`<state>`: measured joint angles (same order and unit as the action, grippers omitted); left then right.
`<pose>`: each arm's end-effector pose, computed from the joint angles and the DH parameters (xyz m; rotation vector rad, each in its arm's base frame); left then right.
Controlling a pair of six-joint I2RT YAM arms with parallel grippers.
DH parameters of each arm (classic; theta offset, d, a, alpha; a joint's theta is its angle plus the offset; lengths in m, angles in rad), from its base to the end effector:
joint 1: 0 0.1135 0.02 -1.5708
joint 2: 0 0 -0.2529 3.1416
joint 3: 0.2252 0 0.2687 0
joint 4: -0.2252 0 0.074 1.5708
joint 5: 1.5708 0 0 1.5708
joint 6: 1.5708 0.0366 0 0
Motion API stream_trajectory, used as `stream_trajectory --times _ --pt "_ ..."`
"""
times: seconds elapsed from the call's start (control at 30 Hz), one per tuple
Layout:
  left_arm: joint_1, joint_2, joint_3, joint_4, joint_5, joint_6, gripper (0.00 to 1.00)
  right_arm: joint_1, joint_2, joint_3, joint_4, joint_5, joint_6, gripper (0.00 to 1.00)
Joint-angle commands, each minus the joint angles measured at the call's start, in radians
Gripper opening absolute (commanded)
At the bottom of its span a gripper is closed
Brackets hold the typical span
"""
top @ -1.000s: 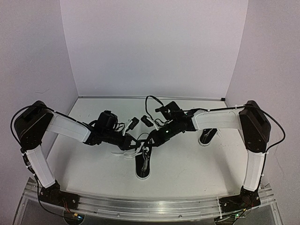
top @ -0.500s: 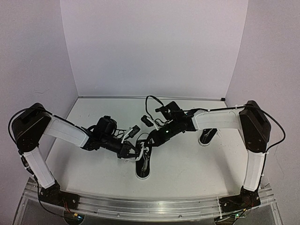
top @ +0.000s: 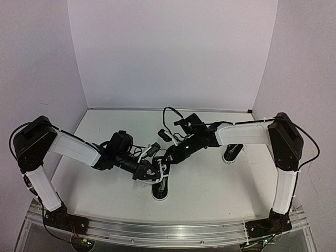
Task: Tie the shoes
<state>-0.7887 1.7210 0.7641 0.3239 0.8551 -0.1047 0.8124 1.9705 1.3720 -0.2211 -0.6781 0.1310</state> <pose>0.2178 -0.2584 0.1260 1.2471 1.9505 -1.4207 0.2850 0.3342 0.1736 -1.1612 2.2366 1.2314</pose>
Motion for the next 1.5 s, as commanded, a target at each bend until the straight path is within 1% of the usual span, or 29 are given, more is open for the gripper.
stream_trajectory --times 0.0,0.07,0.13,0.2,0.27,0.33,0.5,0.6,0.7,0.8,0.9,1.07,1.23,1.47 --pt "-0.002 -0.006 0.038 0.067 0.009 -0.005 0.0 0.003 -0.054 -0.008 0.028 -0.006 0.0 0.11" --pt "-0.002 0.007 0.047 0.059 -0.01 -0.004 0.0 0.003 -0.065 -0.017 0.028 -0.013 0.007 0.18" --pt "-0.001 0.021 0.051 0.057 -0.018 -0.005 0.0 0.001 -0.089 -0.038 0.028 -0.006 0.011 0.27" --pt "-0.001 0.031 0.055 0.056 -0.021 -0.006 0.0 -0.008 -0.122 -0.069 0.028 0.005 0.01 0.34" --pt "-0.001 0.038 0.06 0.054 -0.02 -0.006 0.0 -0.03 -0.163 -0.115 0.028 0.012 0.009 0.39" --pt "0.0 0.046 0.067 0.046 -0.018 -0.004 0.0 -0.055 -0.196 -0.153 0.029 0.012 0.007 0.43" --pt "0.005 0.055 0.084 0.018 -0.006 0.008 0.0 -0.091 -0.247 -0.237 0.026 0.033 -0.011 0.42" --pt "0.008 0.06 0.092 0.004 0.001 0.011 0.0 -0.091 -0.239 -0.265 0.026 0.039 -0.036 0.39" --pt "0.011 0.062 0.1 -0.01 0.005 0.015 0.0 -0.091 -0.212 -0.283 0.033 0.055 -0.06 0.34" --pt "0.014 0.061 0.103 -0.017 0.009 0.016 0.0 -0.086 -0.206 -0.304 0.066 0.057 -0.089 0.32" --pt "0.017 0.065 0.107 -0.023 0.017 0.017 0.0 -0.071 -0.205 -0.312 0.087 0.067 -0.12 0.32" --pt "0.02 0.084 0.129 -0.043 0.041 0.019 0.0 -0.031 -0.192 -0.312 0.098 0.127 -0.208 0.35" --pt "0.02 0.103 0.137 -0.041 0.063 0.02 0.0 -0.016 -0.206 -0.378 0.204 0.124 -0.262 0.37" --pt "0.02 0.112 0.14 -0.037 0.087 0.02 0.0 0.014 -0.183 -0.386 0.261 0.158 -0.315 0.4"
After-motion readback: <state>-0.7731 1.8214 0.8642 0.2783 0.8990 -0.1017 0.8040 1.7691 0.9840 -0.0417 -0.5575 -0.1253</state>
